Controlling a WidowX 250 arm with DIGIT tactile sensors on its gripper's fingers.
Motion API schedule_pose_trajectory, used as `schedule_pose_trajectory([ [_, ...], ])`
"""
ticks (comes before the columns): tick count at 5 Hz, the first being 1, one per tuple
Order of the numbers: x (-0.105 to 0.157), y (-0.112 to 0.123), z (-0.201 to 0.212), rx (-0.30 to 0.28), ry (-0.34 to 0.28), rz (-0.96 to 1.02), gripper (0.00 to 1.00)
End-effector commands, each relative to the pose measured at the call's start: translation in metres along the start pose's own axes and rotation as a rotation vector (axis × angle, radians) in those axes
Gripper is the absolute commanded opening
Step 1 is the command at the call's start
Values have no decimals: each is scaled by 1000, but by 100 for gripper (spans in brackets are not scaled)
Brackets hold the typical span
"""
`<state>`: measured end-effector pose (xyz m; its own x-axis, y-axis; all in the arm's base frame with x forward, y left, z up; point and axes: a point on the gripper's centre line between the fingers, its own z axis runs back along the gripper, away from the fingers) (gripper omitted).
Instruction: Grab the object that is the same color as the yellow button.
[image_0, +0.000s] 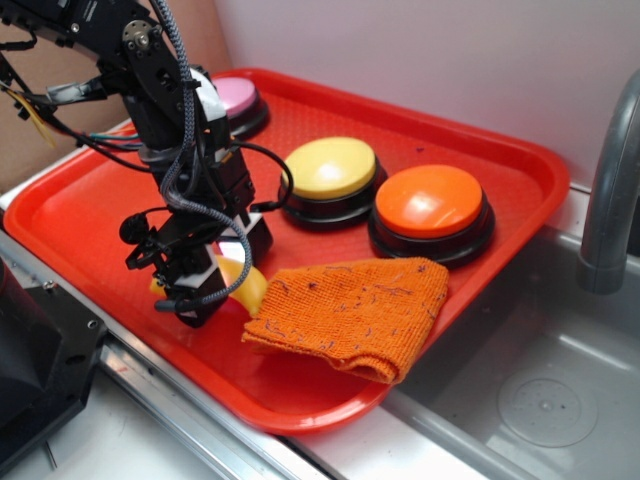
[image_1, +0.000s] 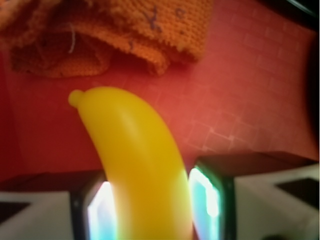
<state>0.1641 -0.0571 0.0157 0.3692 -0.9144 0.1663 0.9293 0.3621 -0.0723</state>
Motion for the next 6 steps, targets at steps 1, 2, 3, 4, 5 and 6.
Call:
schedule_pose_trajectory([
  [1, -3, -5, 21, -5, 44, 219, 0],
  [2, -5, -2, 46, 16, 39, 402, 0],
  [3, -11, 4, 78, 45, 62, 637, 0],
  [4, -16, 17, 109, 25, 149, 832, 0],
  [5, -22, 31, 136, 61, 178, 946, 0],
  [6, -31, 40, 160, 98, 191, 1043, 0],
])
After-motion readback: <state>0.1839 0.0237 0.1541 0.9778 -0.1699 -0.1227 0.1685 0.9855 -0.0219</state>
